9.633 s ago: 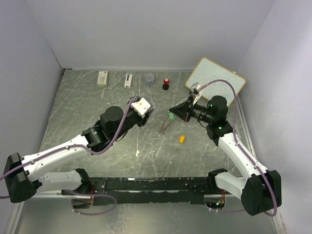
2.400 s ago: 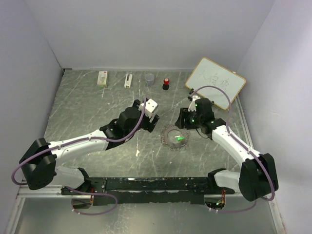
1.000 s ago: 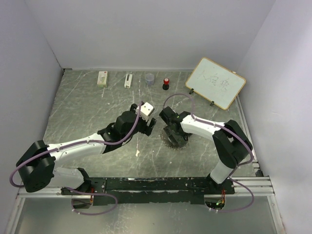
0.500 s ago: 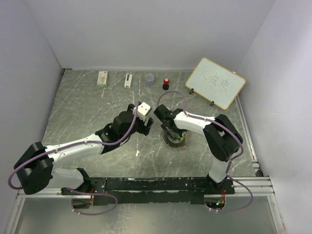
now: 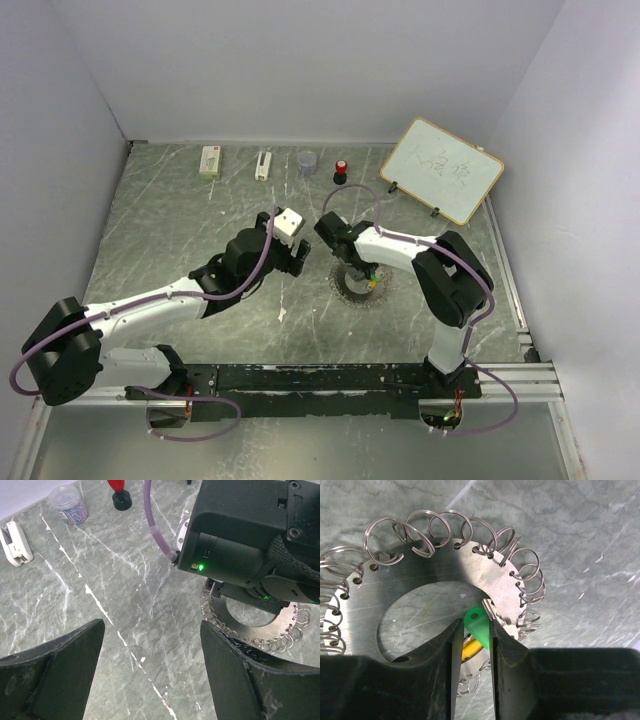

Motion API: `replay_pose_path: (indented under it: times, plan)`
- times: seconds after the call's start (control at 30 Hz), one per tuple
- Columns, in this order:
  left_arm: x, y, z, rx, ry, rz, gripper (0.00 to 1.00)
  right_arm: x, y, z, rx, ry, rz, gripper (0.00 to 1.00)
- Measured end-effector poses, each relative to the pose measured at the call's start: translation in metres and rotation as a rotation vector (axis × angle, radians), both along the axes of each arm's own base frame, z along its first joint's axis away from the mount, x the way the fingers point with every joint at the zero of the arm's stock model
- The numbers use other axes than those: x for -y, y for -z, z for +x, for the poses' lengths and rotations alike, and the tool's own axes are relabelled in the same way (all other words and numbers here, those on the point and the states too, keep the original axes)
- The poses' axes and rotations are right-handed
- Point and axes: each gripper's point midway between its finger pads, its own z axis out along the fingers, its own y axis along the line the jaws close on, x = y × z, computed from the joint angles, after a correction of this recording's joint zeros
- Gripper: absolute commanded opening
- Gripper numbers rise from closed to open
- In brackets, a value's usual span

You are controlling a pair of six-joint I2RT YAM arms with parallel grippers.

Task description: Put the keys on the keyring

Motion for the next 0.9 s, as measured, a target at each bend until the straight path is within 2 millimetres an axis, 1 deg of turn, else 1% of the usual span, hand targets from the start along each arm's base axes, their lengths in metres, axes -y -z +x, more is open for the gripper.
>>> replay_pose_path:
  times: [0.07, 0.1, 0.17, 0.2, 0.23, 0.27, 0.37, 0.53, 0.9]
  plan:
    - [0.0, -0.001, 0.0, 0.002, -0.001, -0.003, 0.88, 0.0, 0.0, 0.001, 0.006, 0.01, 0.005, 0.25]
    - [-0.001, -0.002, 0.0, 0.003, -0.002, -0.004, 0.88, 0.0, 0.0, 0.003, 0.01, 0.017, 0.01, 0.27]
    - [-0.001, -0.002, 0.001, 0.004, -0.002, -0.005, 0.88, 0.001, 0.0, 0.006, 0.021, 0.036, 0.023, 0.33]
    - [-0.001, -0.002, 0.0, 0.005, -0.002, -0.006, 0.88, 0.003, 0.0, 0.009, 0.026, 0.05, 0.028, 0.38]
    - [-0.001, -0.002, 0.0, 0.004, -0.002, -0.005, 0.88, 0.005, -0.001, 0.011, 0.032, 0.064, 0.032, 0.45]
    - [-0.001, -0.001, 0.0, 0.003, -0.002, -0.004, 0.88, 0.006, -0.002, 0.014, 0.04, 0.078, 0.035, 0.48]
    - [-0.002, 0.001, -0.001, 0.001, -0.002, -0.001, 0.88, 0.009, -0.007, 0.022, 0.063, 0.103, 0.037, 0.52]
    - [-0.003, -0.001, -0.001, 0.004, -0.003, -0.005, 0.88, 0.009, -0.013, 0.024, 0.07, 0.108, 0.033, 0.54]
    - [-0.003, -0.002, -0.001, 0.006, -0.003, -0.008, 0.88, 0.018, -0.007, 0.007, 0.007, 0.114, -0.002, 0.53]
